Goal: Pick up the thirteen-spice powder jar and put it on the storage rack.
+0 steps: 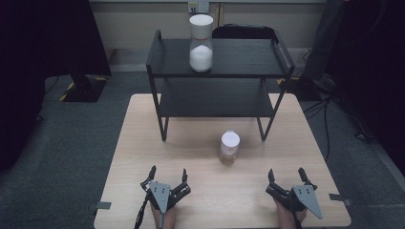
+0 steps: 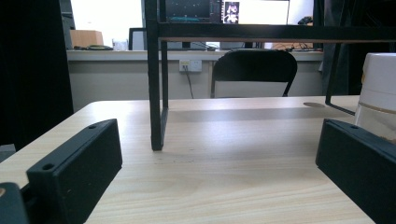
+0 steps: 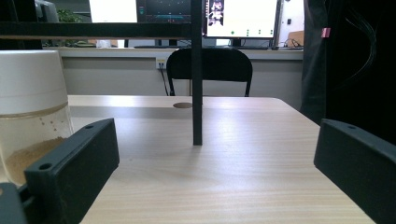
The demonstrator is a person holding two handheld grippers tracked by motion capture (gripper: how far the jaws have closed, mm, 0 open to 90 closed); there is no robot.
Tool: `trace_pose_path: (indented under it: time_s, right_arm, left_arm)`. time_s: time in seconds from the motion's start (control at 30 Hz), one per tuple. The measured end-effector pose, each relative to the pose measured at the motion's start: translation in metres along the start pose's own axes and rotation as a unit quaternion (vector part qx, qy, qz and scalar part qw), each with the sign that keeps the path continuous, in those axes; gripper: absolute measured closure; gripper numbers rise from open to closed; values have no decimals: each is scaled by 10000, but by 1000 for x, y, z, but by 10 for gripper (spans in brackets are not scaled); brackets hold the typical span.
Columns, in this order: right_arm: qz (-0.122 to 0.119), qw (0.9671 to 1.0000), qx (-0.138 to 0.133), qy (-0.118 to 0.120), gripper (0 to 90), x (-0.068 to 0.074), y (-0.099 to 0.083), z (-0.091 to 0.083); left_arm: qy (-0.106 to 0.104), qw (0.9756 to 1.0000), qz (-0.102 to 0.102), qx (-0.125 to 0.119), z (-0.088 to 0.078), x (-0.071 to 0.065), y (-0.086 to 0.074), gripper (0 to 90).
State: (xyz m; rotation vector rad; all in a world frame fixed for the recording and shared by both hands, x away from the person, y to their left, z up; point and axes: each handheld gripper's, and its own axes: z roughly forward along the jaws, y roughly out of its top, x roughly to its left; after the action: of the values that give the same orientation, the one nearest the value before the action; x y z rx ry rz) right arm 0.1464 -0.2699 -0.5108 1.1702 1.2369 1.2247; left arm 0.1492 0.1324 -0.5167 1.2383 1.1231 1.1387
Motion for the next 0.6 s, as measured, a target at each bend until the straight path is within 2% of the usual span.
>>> trace_pose_path:
  time_s: [0.13, 0.27, 0.33, 0.5, 0.6]
  right_arm:
    - [25, 9999, -6, 164, 0, -2, 11, 3]
    - [-122, 9990, -73, 413, 0, 1, 31, 11]
    - [-109, 9983, -75, 563, 0, 3, 42, 18]
    - [-34, 9941, -40, 1082, 0, 12, 67, 39]
    - [81, 9914, -50, 1307, 0, 22, 73, 51]
  left_arm:
    - [0, 10000, -1, -4, 0, 0, 0, 0]
    - [0, 10000, -1, -4, 0, 0, 0, 0]
    - [1, 10000, 0, -3, 0, 0, 0, 0]
    - [0, 10000, -1, -3, 0, 0, 0, 0]
    - [1, 10000, 0, -2, 0, 0, 0, 0]
